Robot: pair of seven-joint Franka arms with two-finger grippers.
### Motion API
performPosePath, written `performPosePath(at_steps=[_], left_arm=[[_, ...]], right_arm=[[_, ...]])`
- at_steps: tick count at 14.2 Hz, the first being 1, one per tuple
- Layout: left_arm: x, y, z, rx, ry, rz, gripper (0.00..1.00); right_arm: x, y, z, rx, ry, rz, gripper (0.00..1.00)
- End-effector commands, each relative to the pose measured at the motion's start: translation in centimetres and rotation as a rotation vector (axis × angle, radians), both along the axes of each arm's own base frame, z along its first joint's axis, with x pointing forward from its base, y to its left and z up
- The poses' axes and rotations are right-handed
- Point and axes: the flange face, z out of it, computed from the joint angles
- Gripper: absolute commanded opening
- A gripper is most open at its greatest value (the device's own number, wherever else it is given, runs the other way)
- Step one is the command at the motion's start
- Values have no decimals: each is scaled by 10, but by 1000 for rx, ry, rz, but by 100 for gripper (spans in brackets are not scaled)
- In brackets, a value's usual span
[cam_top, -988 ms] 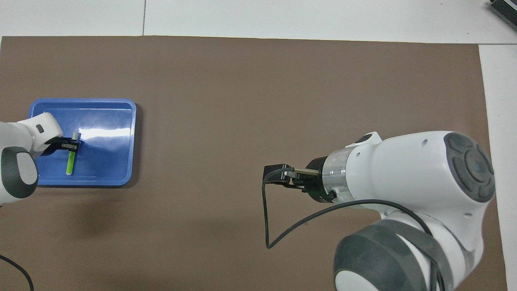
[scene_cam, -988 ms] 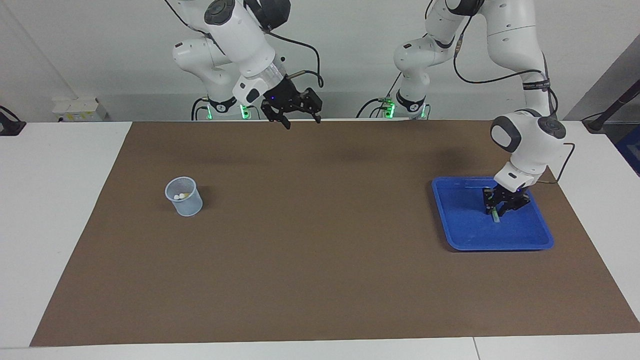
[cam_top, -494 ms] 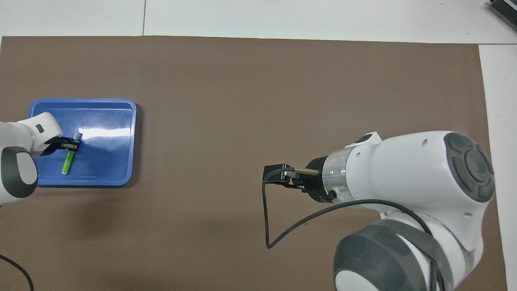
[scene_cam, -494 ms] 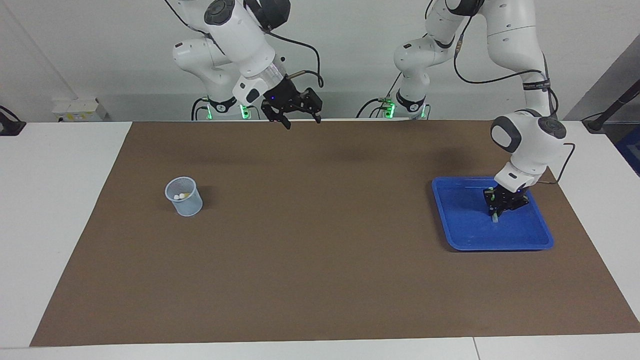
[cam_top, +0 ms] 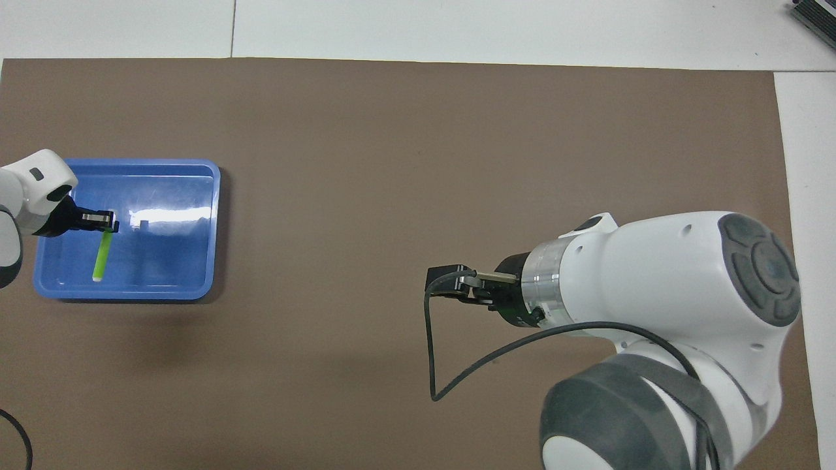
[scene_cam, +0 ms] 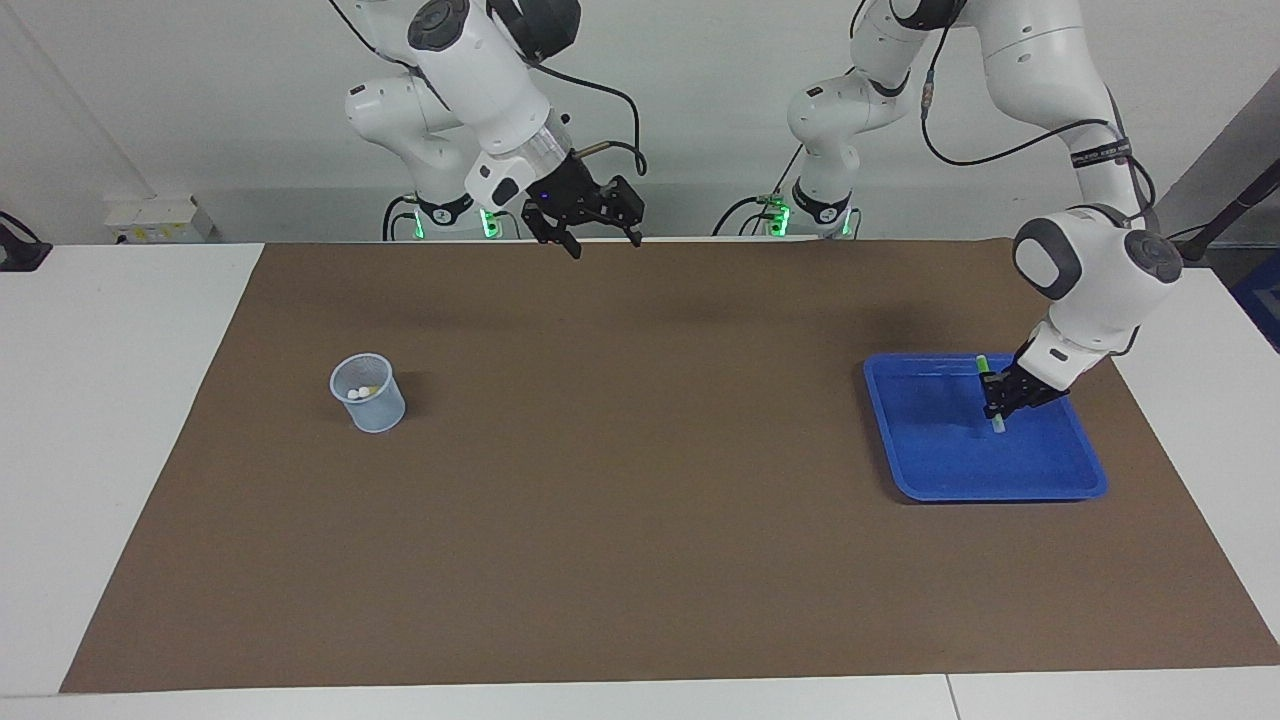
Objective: Transfer and insert pens with both arms
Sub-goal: 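Lift the green pen with the left gripper toward the right gripper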
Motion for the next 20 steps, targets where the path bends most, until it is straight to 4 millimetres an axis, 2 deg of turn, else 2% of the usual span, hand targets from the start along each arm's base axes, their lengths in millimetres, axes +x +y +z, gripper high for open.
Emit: performPosePath(at_steps=[1,4,7,14,20], left_arm=[[2,-13,39,11,39,81,0],[-6,-41,71,-3,67,268,0],[-16,-58,100,-142,92,542,0],[-39,-84,140,-315,200,900,0],[-83,-120,163,-427,277,1122,0]], right_arm=[[-6,-6,2,28,1,-32,100],[-6,-6,2,28,1,-30,100],[-6,-6,2,29,2,-30,100],[-3,-5,5,89,31,-93,100],[0,1,9,154,76,-234,100]])
